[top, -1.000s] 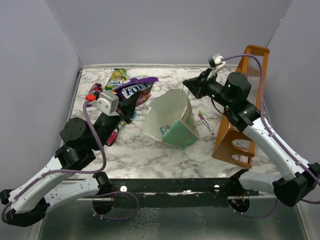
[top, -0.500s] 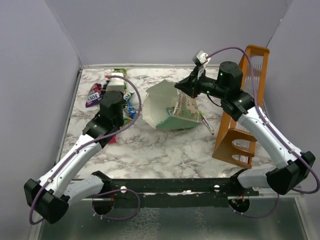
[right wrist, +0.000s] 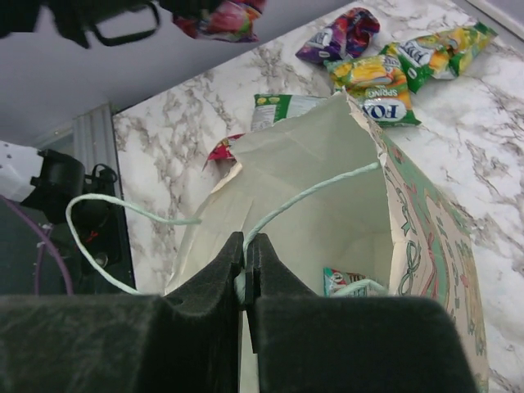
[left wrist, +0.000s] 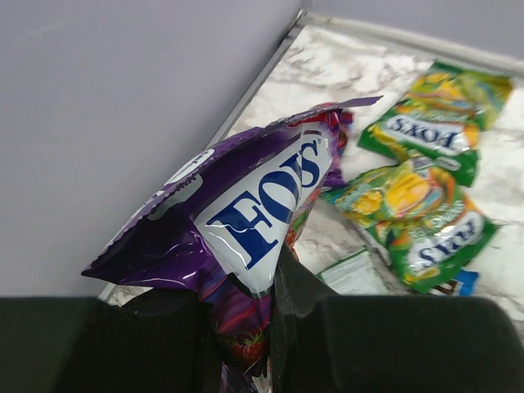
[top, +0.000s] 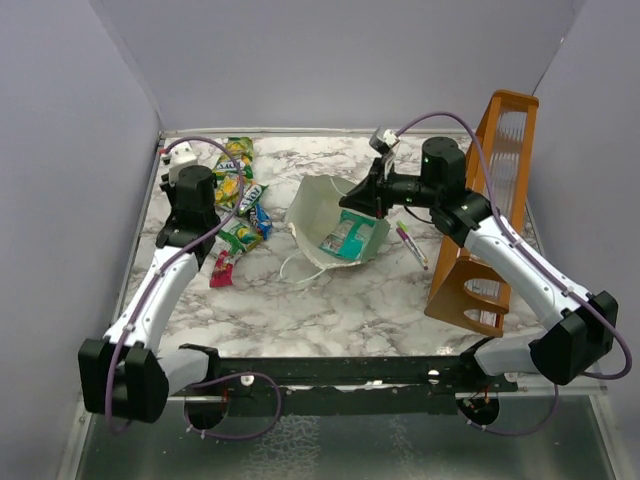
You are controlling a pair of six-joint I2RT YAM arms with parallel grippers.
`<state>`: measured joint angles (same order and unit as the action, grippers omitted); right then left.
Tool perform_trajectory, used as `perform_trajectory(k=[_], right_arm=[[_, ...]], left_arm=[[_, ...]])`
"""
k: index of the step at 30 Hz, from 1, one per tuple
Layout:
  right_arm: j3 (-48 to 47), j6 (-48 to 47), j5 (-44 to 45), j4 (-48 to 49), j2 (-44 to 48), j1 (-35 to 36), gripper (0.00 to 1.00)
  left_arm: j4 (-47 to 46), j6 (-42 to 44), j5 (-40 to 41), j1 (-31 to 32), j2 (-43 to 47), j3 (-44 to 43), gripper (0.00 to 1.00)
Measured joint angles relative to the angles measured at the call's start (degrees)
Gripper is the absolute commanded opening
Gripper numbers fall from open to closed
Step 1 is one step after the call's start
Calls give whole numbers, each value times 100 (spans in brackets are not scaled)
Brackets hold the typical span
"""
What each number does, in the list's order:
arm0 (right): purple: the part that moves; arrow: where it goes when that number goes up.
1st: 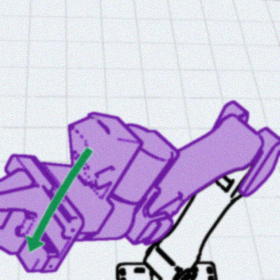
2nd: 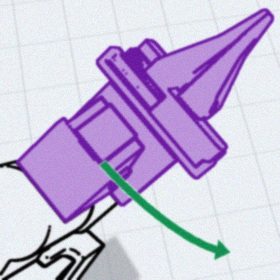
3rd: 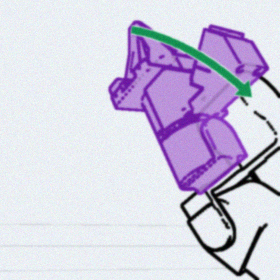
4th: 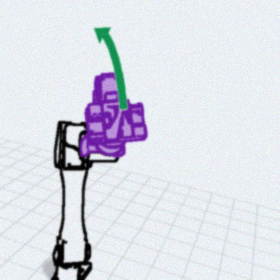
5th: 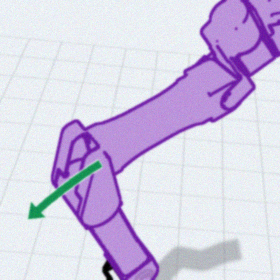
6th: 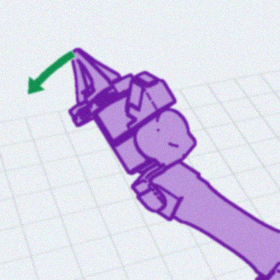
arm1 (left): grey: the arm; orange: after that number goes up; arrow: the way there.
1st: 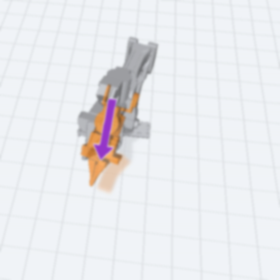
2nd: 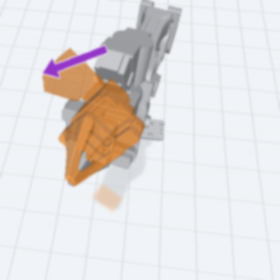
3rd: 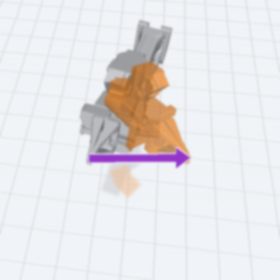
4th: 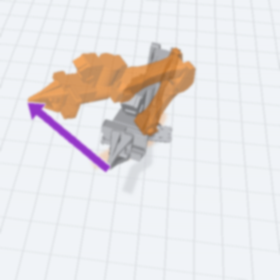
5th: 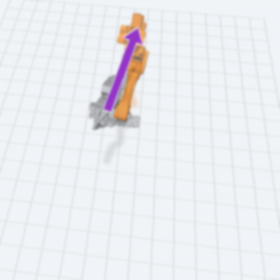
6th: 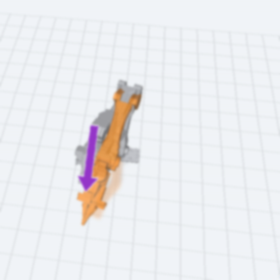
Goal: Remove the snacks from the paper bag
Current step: Place the snack at the center of the board, then take out the snack from the paper bag.
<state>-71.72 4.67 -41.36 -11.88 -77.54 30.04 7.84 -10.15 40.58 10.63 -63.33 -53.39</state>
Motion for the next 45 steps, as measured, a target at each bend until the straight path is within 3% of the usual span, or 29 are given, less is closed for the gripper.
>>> perform_trajectory(k=[3, 7, 11, 15, 19, 25, 30, 36, 41, 45], right_arm=[[111, 70, -299, 173, 63, 0, 2], [267, 107, -896, 361, 120, 0, 2], [557, 155, -1526, 612, 197, 0, 2], [800, 212, -2129, 846, 221, 0, 2], [964, 212, -2608, 949, 225, 61, 2], [1351, 280, -2833, 1204, 413, 181, 2], [1445, 302, -2885, 1464, 507, 195, 2], [1764, 461, -2992, 1906, 654, 214, 2], [1967, 588, -2983, 2164, 772, 264, 2], [1993, 695, -2651, 2267, 833, 341, 2]], left_arm=[[-208, 9, 33, -310, -623, 59, 0], [-181, -376, -367, -973, -1532, 68, 42], [157, -981, -997, -1510, -1961, 68, 59], [267, -1335, -1650, -1620, -1869, 70, 84], [291, -1532, -2284, -1606, -1388, 168, 93], [210, -1563, -3471, -1460, -225, 498, 93], [264, -1449, -4513, -940, 240, 479, 83], [505, -1279, -5978, -350, 780, 55, 84], [-341, -1287, -7493, 149, 2299, 684, 83], [-553, -1178, -8279, 302, 3005, 920, 74]])
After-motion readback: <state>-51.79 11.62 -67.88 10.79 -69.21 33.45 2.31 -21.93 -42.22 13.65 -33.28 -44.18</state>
